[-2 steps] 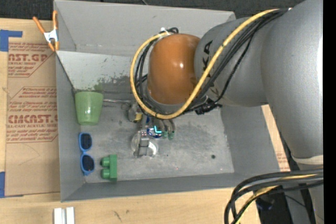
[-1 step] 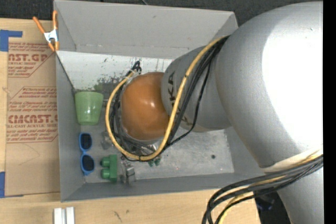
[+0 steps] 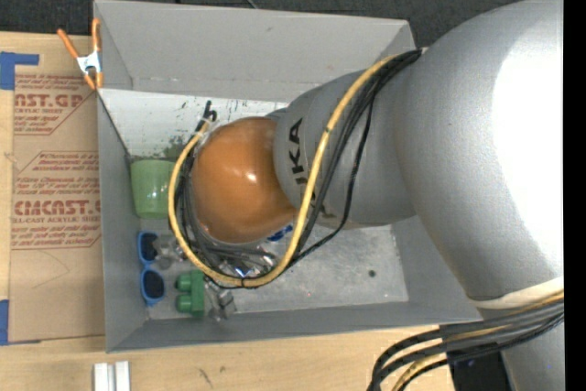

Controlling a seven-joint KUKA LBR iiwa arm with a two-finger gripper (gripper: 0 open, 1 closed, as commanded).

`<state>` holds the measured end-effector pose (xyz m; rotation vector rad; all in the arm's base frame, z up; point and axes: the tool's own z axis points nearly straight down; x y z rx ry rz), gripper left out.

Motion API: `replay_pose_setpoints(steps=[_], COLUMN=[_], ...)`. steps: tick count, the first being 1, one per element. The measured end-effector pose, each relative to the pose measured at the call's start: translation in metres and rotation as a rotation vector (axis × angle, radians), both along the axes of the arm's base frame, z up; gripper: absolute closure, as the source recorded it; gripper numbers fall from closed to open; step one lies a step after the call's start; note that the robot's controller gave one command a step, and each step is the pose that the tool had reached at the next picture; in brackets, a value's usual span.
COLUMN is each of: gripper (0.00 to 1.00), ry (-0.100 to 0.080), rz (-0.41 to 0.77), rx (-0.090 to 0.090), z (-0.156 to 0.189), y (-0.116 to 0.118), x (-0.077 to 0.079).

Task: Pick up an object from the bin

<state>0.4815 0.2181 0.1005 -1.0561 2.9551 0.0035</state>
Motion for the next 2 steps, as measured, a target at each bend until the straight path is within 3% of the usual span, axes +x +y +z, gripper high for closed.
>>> replay_pose_setpoints(steps=[1,2], gripper=[0.0,0.0], ry=[0.0,0.004], rz=[0.159,0.275], rx=[-0.002,-0.003], z=[0.014,-0.032], y=[-0.012,0.002], x=[0.006,0.01])
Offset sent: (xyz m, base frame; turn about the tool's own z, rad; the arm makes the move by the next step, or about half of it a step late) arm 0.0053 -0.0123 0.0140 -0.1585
